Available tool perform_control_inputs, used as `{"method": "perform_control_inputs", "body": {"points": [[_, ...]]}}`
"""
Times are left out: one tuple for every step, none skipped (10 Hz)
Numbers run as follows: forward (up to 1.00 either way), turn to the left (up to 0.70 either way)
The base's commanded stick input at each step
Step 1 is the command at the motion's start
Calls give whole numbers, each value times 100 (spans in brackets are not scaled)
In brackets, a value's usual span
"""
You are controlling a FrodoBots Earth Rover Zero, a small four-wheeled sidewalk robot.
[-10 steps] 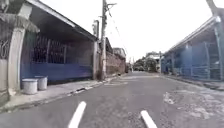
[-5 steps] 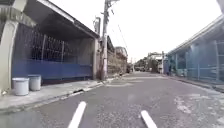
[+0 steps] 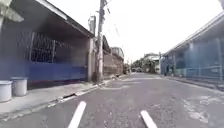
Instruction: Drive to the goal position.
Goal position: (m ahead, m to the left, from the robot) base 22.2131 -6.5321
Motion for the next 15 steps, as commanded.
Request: {"method": "perform_control_inputs", "body": {"points": [[85,0],[85,-11],[85,-34],[85,-34],[85,-34],[85,-34],[85,-12],[85,0],[85,0],[85,0],[85,0],[85,0],[85,0],[85,0],[85,0]]}}
